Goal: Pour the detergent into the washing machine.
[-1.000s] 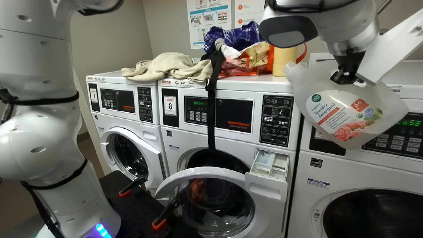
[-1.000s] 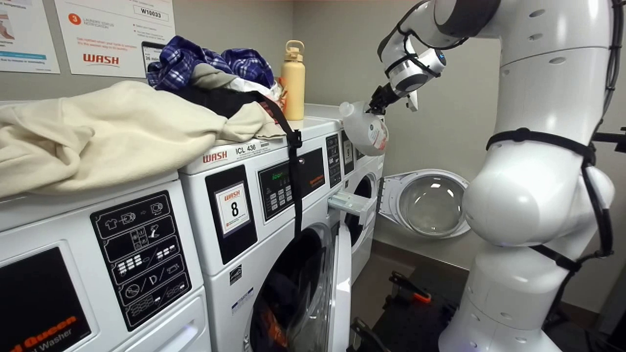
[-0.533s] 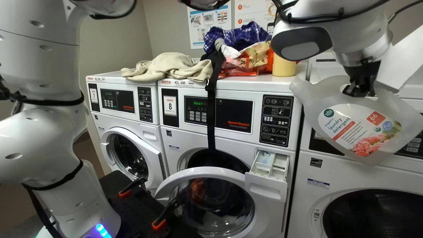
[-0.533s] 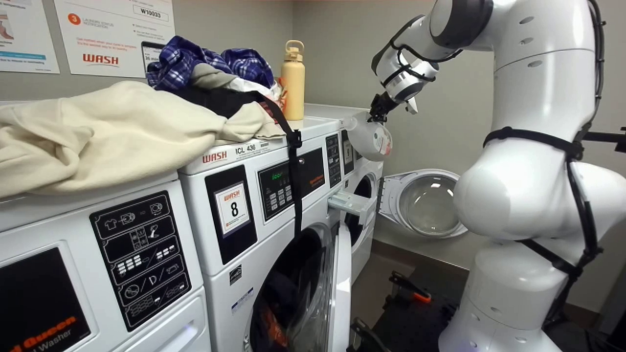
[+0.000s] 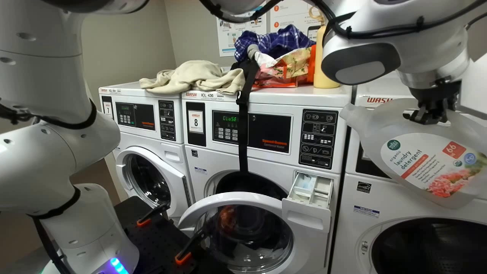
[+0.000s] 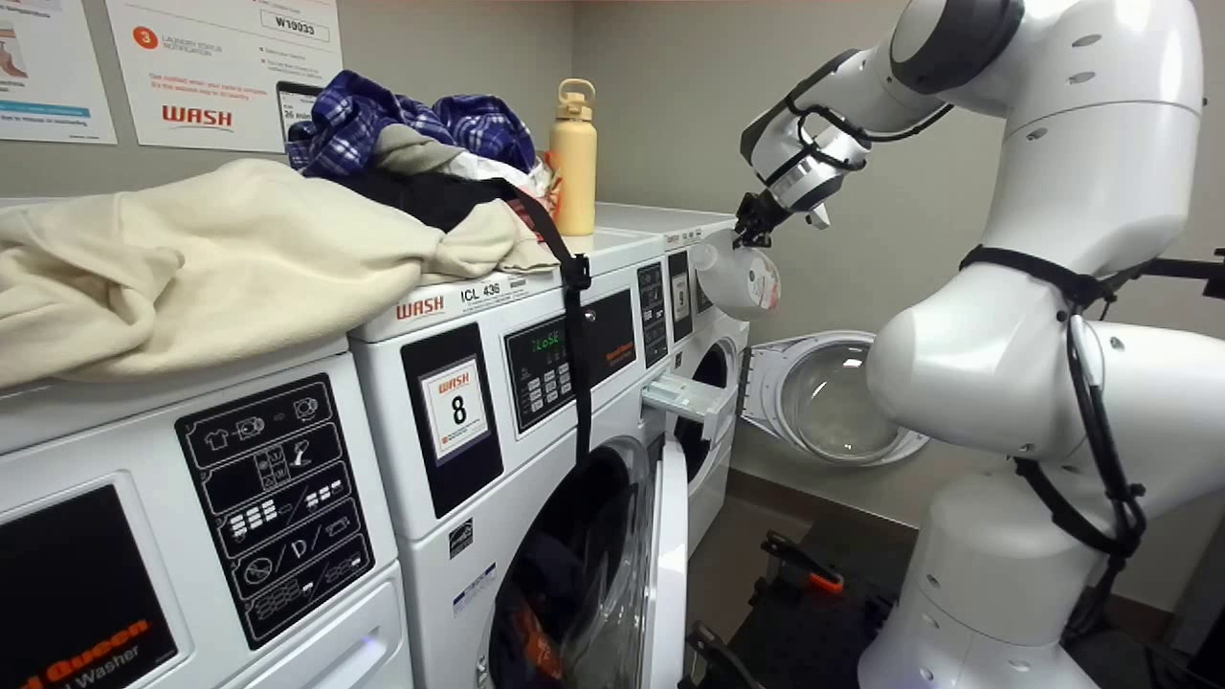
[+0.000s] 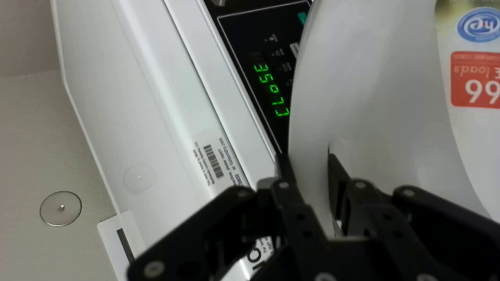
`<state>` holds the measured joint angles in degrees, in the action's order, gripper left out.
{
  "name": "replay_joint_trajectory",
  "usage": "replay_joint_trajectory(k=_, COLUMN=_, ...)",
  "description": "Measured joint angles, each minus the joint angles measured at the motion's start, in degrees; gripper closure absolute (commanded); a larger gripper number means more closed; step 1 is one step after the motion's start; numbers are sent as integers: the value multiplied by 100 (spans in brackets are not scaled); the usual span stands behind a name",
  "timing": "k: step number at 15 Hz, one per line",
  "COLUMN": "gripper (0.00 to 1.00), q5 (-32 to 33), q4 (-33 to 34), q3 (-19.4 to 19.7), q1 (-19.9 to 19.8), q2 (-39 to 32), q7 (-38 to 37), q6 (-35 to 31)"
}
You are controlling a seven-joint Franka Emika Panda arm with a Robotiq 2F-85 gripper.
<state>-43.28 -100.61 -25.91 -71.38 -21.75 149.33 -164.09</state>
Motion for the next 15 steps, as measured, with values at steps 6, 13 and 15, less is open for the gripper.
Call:
replay_joint_trajectory(k=6, gripper=89, q5=1867, q4=-529, q3=-2617, q1=-2529, q2=-937, q7=-11, q6=-893)
replay_joint_trajectory(k=13, gripper=89, q5=5005, q4=-2454, q3=-4606, q1=-5039, q2=-2434, q7=-21, q6=-2050)
replay_joint_trajectory(k=15, gripper=89, q5=5661, q4=-2842, q3=-4663, q1=-5307, q2=-2670, q7=-37, q6=-2233)
